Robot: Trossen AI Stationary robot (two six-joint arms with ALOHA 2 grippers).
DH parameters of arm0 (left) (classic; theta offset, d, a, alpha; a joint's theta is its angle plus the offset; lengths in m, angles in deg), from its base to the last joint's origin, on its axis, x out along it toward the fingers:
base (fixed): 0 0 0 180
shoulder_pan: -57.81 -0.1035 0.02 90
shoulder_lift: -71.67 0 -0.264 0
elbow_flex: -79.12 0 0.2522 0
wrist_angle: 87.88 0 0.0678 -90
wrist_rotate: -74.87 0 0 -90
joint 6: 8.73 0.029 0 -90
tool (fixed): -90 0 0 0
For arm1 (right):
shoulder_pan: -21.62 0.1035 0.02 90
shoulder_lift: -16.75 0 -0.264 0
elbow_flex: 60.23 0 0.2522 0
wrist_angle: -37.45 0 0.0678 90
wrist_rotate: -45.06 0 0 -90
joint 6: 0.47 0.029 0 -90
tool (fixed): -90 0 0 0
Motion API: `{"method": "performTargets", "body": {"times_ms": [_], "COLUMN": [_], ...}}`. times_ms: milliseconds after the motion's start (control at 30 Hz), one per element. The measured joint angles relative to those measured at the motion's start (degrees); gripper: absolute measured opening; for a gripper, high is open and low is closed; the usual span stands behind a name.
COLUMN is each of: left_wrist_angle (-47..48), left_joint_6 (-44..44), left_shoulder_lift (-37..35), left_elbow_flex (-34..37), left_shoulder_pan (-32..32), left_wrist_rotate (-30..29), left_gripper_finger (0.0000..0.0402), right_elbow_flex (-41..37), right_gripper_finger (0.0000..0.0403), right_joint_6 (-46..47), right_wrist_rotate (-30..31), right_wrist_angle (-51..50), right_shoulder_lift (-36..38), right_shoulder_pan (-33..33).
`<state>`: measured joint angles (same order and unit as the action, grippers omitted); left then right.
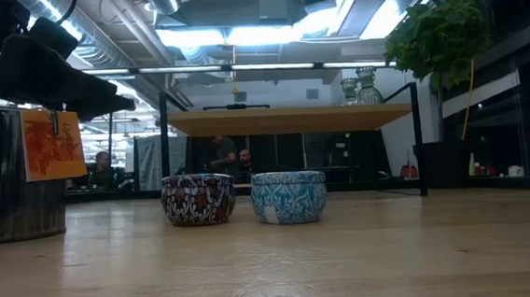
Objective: Pick & Place candle stick holders
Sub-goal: Put the transparent glass candle holder on the shelf aligned with the other transparent glass candle holder
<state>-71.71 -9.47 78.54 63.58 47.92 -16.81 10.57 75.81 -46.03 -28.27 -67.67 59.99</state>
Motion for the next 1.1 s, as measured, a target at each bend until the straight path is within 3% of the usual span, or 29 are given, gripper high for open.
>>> {"method": "performTargets", "body": {"times_ms": [800, 1100], "left_wrist_angle": [0.0, 0.0], "left_joint_6": [0.0, 0.0], "left_shoulder_lift": [0.02, 0.01], "left_elbow_flex": [0.0, 0.01], "left_shoulder_pan": [0.0, -0.02], "left_wrist_rotate": [-0.02, -0.02], "left_gripper_finger": [0.0363, 0.0363], "right_elbow_flex": [-0.6, -0.6], "right_gripper_finger": [0.0166, 0.0099], "right_joint_6": [3.92, 5.81], "right_wrist_rotate": [5.57, 5.55], "right_wrist_angle": [0.52, -0.31], "right_shoulder_lift": [0.0, 0.0], "right_shoulder_pan": [-0.04, -0.04]}}
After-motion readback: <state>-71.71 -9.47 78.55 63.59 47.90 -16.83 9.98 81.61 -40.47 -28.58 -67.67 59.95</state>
